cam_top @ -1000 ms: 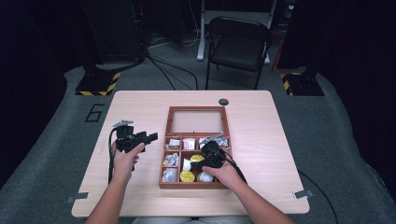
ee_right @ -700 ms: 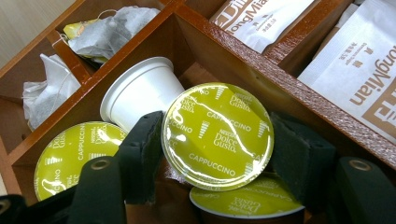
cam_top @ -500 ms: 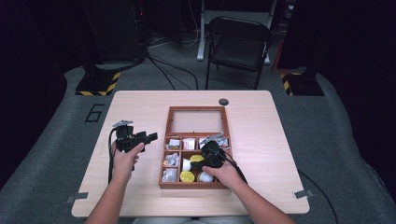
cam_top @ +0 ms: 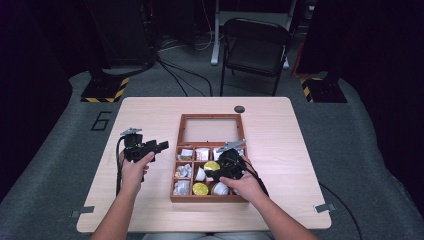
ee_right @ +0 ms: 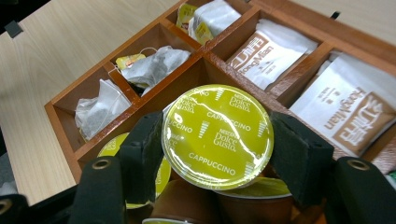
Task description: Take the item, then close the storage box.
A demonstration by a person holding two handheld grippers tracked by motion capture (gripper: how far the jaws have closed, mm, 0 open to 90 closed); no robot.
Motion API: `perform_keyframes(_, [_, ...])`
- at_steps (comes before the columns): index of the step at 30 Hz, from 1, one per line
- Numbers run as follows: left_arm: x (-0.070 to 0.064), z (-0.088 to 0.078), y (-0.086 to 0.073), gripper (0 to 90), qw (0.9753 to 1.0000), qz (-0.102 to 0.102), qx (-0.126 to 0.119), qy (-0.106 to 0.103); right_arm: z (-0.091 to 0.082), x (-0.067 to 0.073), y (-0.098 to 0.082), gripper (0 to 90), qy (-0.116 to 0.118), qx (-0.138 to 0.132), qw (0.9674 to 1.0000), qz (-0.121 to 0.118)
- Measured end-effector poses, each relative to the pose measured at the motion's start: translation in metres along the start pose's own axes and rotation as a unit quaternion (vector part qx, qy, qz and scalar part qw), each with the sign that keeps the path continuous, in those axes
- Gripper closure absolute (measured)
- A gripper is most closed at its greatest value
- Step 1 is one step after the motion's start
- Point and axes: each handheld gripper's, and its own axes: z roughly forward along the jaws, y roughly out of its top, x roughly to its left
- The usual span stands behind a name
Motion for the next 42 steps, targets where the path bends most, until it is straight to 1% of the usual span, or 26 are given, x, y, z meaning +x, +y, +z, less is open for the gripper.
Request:
perform_keyframes(1, [0.001,0.001,0.0,34.3,1.0,0.007,0.0,0.0,-0.003,0.0,0.0,37.5,-0.002,-0.005,1.0,0.0])
perform_keyframes(2, [0.0,0.002,0.0,34.3,1.0,-0.001,0.001,-0.001,-0.006,-0.001,0.001,37.5,-0.003,-0.008,1.0,0.002])
perform_keyframes(3, [0.001,0.003,0.001,34.3,1.0,0.002,0.0,0.001,-0.009,-0.002,0.001,37.5,-0.005,-0.013,0.9999,0.003])
perform_keyframes(4, [0.001,0.003,0.001,34.3,1.0,-0.002,0.002,-0.001,-0.012,-0.003,0.002,37.5,-0.01,-0.015,0.9998,0.004])
perform_keyframes(6, [0.001,0.005,0.002,34.3,1.0,0.004,0.002,0.0,-0.017,-0.008,0.001,37.5,-0.02,-0.024,0.9995,0.0])
perform_keyframes(7, [0.001,0.006,0.002,34.3,1.0,0.002,0.001,0.0,-0.02,-0.009,0.001,37.5,-0.024,-0.021,0.9994,0.01])
perform_keyframes(8, [0.0,0.006,0.002,34.3,1.0,0.0,0.002,0.0,-0.022,-0.014,-0.001,37.5,-0.032,-0.026,0.9991,0.008])
perform_keyframes(10, [0.001,0.007,0.003,34.3,1.0,0.004,0.004,-0.002,-0.026,-0.021,-0.003,37.5,-0.043,-0.029,0.9986,0.013])
perform_keyframes(11, [0.0,0.008,0.003,34.3,1.0,0.001,0.003,-0.001,-0.028,-0.024,-0.004,37.5,-0.049,-0.028,0.9982,0.019])
perform_keyframes(13, [0.001,0.009,0.003,34.3,1.0,0.005,0.004,-0.001,-0.032,-0.033,-0.007,37.5,-0.061,-0.031,0.9973,0.026])
perform_keyframes(16, [0.001,0.009,0.004,34.3,1.0,0.007,0.004,-0.002,-0.04,-0.044,-0.01,37.5,-0.071,-0.038,0.9958,0.042])
perform_keyframes(17, [0.001,0.009,0.005,34.3,1.0,0.007,0.005,-0.003,-0.042,-0.048,-0.011,37.5,-0.078,-0.042,0.9951,0.043])
perform_keyframes(21, [0.0,0.01,0.005,34.3,1.0,0.006,0.004,-0.001,-0.054,-0.064,-0.017,37.5,-0.113,-0.045,0.9912,0.053])
perform_keyframes(23, [0.0,0.01,0.005,34.3,1.0,0.007,0.005,-0.001,-0.06,-0.074,-0.021,37.5,-0.132,-0.048,0.9885,0.056])
perform_keyframes(24, [0.0,0.01,0.005,34.3,1.0,0.007,0.006,-0.001,-0.063,-0.078,-0.023,37.5,-0.137,-0.049,0.9873,0.065])
perform_keyframes(25, [0.0,0.01,0.005,34.3,1.0,0.007,0.005,-0.001,-0.066,-0.083,-0.025,37.5,-0.144,-0.052,0.9861,0.065])
perform_keyframes(27, [0.0,0.01,0.005,34.3,1.0,0.006,0.004,-0.001,-0.071,-0.092,-0.028,37.5,-0.157,-0.053,0.983,0.078])
perform_keyframes(28, [0.0,0.009,0.005,34.3,1.0,0.006,0.003,-0.003,-0.073,-0.096,-0.03,37.5,-0.164,-0.054,0.9821,0.074])
perform_keyframes(31, [0.0,0.009,0.005,34.3,1.0,0.0,0.002,-0.001,-0.078,-0.105,-0.035,37.5,-0.174,-0.055,0.9786,0.095])
perform_keyframes(33, [0.001,0.008,0.005,34.3,1.0,0.004,0.003,-0.001,-0.081,-0.111,-0.038,37.5,-0.183,-0.059,0.9765,0.098])
perform_keyframes(35, [0.0,0.009,0.005,34.3,1.0,0.001,0.001,-0.001,-0.083,-0.114,-0.04,37.5,-0.191,-0.059,0.9743,0.103])
perform_keyframes(36, [0.0,0.009,0.005,34.3,1.0,0.001,0.001,-0.001,-0.084,-0.116,-0.041,37.5,-0.195,-0.061,0.9738,0.101])
perform_keyframes(37, [0.001,0.009,0.005,34.3,1.0,0.004,0.002,-0.002,-0.085,-0.117,-0.042,37.5,-0.199,-0.059,0.9723,0.108])
perform_keyframes(39, [0.001,0.009,0.005,34.3,1.0,0.001,0.001,-0.001,-0.086,-0.121,-0.045,37.5,-0.204,-0.061,0.9706,0.112])
perform_keyframes(40, [0.002,0.009,0.005,34.3,1.0,0.006,0.001,-0.001,-0.087,-0.123,-0.046,37.5,-0.208,-0.062,0.9696,0.113])
perform_keyframes(42, [0.002,0.01,0.006,34.3,1.0,0.003,0.0,-0.004,-0.088,-0.127,-0.049,37.5,-0.212,-0.064,0.9684,0.115])
